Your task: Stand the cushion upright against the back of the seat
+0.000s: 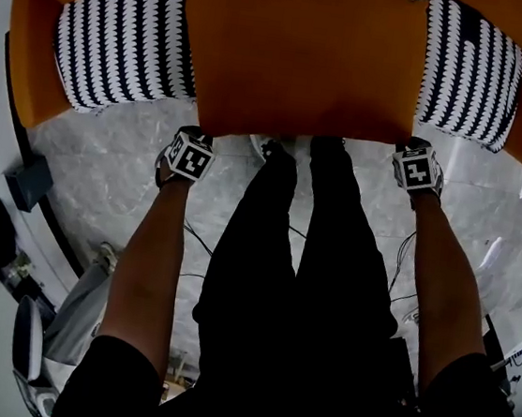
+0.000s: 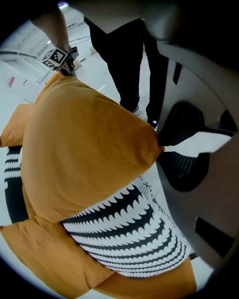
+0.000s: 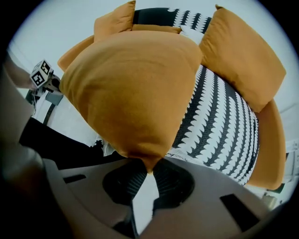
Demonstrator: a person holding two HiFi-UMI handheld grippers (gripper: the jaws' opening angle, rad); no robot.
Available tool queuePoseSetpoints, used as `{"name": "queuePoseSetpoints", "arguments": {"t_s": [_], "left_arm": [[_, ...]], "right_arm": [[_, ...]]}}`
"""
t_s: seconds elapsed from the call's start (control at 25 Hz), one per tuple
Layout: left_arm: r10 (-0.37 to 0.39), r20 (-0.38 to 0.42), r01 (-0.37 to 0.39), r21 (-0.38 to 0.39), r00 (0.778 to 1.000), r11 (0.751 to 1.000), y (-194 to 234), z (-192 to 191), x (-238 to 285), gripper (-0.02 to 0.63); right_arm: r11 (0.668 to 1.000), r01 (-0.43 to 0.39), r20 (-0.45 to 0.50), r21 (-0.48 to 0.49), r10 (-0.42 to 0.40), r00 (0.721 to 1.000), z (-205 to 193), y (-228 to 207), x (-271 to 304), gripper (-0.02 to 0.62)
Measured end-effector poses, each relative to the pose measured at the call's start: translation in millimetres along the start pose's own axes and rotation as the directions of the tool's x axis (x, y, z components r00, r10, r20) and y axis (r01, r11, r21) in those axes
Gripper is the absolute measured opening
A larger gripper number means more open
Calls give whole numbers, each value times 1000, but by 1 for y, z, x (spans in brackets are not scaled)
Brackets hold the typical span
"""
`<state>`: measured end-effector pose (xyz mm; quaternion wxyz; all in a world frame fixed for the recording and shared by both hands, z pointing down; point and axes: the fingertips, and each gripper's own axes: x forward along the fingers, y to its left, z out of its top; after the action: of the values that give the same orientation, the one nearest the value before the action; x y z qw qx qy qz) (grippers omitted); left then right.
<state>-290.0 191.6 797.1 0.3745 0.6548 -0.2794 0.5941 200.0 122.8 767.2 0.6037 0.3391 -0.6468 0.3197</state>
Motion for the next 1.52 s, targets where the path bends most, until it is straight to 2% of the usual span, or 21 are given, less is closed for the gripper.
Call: {"name": "queuePoseSetpoints", "arguments": {"t_s": [0.16, 0.44, 0.8, 0.92, 1.16, 1.32, 1.52], "left_arm": [[-20, 50, 22, -51, 999, 998, -2, 5, -27, 40], [-24, 138, 36, -81, 990, 996, 5, 8, -92, 34], [-5, 260, 46, -152, 966, 987, 23, 49, -171, 32], [0, 307, 61, -189, 952, 980, 33, 60, -196, 31], [12, 401, 126, -317, 916, 940, 41, 65, -230, 31], [12, 467, 165, -335, 884, 928, 47, 75, -257, 31], [22, 521, 171, -321, 853, 932, 58, 91, -288, 31]], "right_arm": [[997, 3, 72, 74, -9, 997, 15, -2, -29, 57], [986, -16, 158, 164, -10, 987, 33, 0, -85, 53], [962, -34, 222, 272, -28, 975, 59, -15, -157, 52], [940, -59, 264, 335, -33, 964, 71, -14, -178, 52], [896, -118, 356, 428, -48, 933, 84, -10, -223, 52], [877, -148, 402, 457, -55, 914, 92, -11, -249, 52], [865, -170, 466, 471, -81, 881, 111, -22, -281, 52]]}}
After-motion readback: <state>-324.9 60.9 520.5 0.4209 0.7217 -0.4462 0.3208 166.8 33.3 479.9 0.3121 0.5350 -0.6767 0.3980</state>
